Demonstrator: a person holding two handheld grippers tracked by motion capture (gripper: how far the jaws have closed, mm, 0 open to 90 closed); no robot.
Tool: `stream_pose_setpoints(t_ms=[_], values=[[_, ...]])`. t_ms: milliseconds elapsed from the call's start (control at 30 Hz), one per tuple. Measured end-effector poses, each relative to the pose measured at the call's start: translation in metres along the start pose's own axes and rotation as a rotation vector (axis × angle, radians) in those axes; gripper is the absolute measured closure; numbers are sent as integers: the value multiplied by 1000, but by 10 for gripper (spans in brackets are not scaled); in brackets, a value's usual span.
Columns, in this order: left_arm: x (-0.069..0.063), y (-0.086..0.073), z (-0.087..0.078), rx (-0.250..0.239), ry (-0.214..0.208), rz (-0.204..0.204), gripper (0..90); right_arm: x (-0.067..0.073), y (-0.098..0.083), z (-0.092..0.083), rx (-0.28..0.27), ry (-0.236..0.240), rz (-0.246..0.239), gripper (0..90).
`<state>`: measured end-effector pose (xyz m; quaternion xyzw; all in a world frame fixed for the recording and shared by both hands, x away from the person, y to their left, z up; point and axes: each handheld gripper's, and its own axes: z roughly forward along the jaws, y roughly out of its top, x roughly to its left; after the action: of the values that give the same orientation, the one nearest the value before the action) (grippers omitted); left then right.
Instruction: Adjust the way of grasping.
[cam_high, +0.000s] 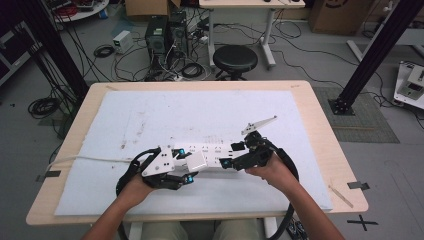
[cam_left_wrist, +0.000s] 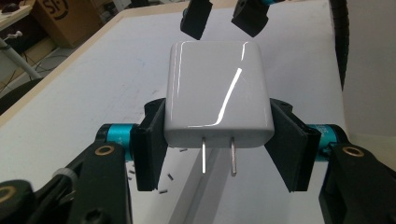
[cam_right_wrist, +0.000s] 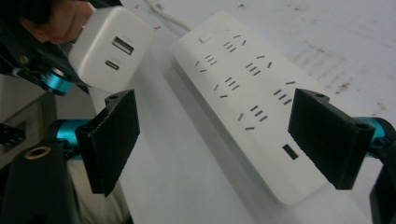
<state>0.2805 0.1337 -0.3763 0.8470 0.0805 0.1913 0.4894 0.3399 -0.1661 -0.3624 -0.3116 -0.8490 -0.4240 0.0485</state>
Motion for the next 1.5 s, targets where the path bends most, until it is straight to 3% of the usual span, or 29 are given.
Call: stream_pose_setpoints(t_ms=[267,733,933,1100,1233,1500], values=[[-2,3,6,-6,-13,31,427,1,1,4,-6,84,72,181],[-3,6,19,-3,-26,69,426,1,0,9,-12,178,122,193],[-3,8,23,-15,-36,67,426,0,-3,11,-6,250,186,200],[-4,8,26,-22,-48,65,426,-1,-3,17,-3,309,220,245],[-6,6,29,-26,-53,60,426,-2,-2,23,17,330,233,268],[-9,7,32,-31,-67,77,426,-11,-9,35,51,450,311,411]])
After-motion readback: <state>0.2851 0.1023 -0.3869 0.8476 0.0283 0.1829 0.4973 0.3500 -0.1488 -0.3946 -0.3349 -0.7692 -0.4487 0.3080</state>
